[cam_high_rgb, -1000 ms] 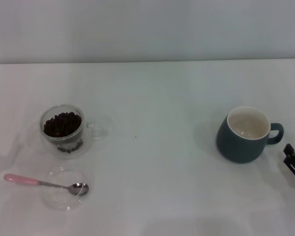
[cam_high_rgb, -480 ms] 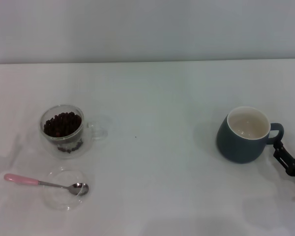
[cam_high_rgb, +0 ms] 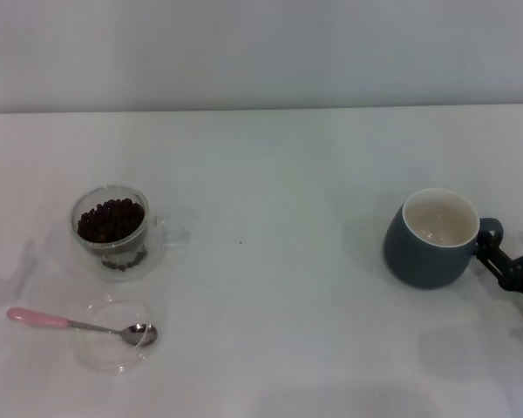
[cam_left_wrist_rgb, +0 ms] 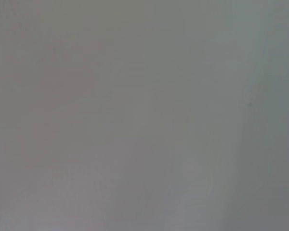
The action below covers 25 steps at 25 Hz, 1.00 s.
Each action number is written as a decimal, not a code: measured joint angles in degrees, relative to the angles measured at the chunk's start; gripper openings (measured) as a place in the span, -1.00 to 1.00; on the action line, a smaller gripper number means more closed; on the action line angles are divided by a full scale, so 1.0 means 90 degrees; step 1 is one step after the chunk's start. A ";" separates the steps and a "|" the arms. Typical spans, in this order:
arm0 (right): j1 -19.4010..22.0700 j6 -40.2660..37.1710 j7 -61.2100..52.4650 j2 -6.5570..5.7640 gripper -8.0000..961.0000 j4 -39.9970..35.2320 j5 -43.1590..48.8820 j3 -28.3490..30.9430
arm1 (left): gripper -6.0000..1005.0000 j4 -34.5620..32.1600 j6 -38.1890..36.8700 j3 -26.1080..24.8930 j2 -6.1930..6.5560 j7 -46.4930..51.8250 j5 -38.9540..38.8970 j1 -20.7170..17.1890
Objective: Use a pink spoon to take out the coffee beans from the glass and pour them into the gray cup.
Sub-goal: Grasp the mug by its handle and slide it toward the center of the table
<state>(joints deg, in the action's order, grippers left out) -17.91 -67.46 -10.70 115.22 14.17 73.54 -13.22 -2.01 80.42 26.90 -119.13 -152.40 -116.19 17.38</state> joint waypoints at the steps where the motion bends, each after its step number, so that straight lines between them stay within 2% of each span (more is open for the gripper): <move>1: -0.0018 0.0010 -0.0001 0.0000 0.75 -0.0005 -0.0002 0.0017 | 0.70 0.0000 0.0000 0.0000 0.0000 0.0000 0.0000 0.0000; 8: -0.0089 0.0157 -0.0003 0.0000 0.75 -0.0020 0.0002 0.0301 | 0.70 -0.0002 0.0000 -0.0001 -0.0003 0.0000 -0.0010 0.0031; 16: -0.0091 0.0163 -0.0076 0.0004 0.74 0.0102 0.0083 0.0261 | 0.70 -0.0040 -0.0003 -0.0001 0.0008 0.0000 -0.0021 0.0043; 18: -0.0091 0.0148 -0.0116 0.0006 0.48 0.0122 0.0166 0.0255 | 0.70 -0.0048 -0.0005 -0.0001 0.0013 0.0000 -0.0021 0.0039; 25: -0.0138 0.0088 -0.0323 0.0009 -0.09 0.0129 0.0530 0.0298 | 0.70 -0.0063 -0.0068 0.0000 0.0025 -0.0016 -0.0020 0.0046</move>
<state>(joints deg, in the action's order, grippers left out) -19.15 -66.67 -13.61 115.31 15.33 78.30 -10.54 -2.57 79.81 26.89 -118.91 -152.54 -116.37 17.80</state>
